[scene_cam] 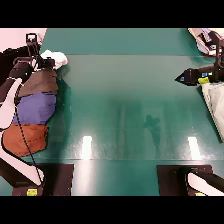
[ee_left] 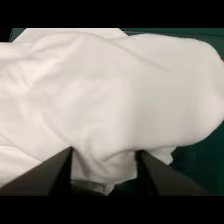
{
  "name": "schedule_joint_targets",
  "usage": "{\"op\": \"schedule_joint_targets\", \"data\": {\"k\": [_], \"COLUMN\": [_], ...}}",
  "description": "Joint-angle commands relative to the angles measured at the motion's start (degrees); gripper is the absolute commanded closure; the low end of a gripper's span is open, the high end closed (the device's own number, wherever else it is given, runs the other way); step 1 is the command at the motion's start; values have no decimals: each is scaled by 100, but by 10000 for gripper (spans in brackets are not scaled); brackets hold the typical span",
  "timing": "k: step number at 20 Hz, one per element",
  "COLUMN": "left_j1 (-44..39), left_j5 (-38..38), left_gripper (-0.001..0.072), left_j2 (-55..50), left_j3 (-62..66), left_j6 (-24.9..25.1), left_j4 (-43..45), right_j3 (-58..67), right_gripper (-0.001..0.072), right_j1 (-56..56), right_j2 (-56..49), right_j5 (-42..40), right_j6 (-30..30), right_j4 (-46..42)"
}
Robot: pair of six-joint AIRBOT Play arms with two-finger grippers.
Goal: Fold the shirts.
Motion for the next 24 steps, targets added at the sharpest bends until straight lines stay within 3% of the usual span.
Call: {"op": "schedule_joint_targets", "data": {"k": [1,2,6,9,12,16,20,22,24], "left_j1": [11,11,11,-70,-422,-1364,-2527,-3163,-3731], "left_j5": [293,234,-424,-660,-1106,-2496,-4151,-4258,-3891], "left_gripper": [577,685,687,687,687,687,687,687,686], "left_j2": [-20,-7,603,1650,2935,4288,4498,4452,4452], "left_j3": [15,20,229,654,970,1036,890,319,-562], "left_j6": [-11,-7,-7,76,546,787,988,988,986], "left_j4": [-7,-7,-4,-4,-4,-251,-1405,-2002,-2441], "right_j3": [0,2,13,13,13,13,11,11,11], "right_gripper": [699,699,700,699,700,699,700,700,700], "right_j1": [13,11,11,11,11,11,11,11,11], "right_j2": [-146,-149,13,356,800,1272,1587,1716,1832], "right_j5": [166,151,-127,-992,-1853,-2332,-2258,-2243,-2194], "right_j6": [2,0,0,0,0,0,0,0,0], "right_j4": [39,37,35,44,39,39,42,42,39]}}
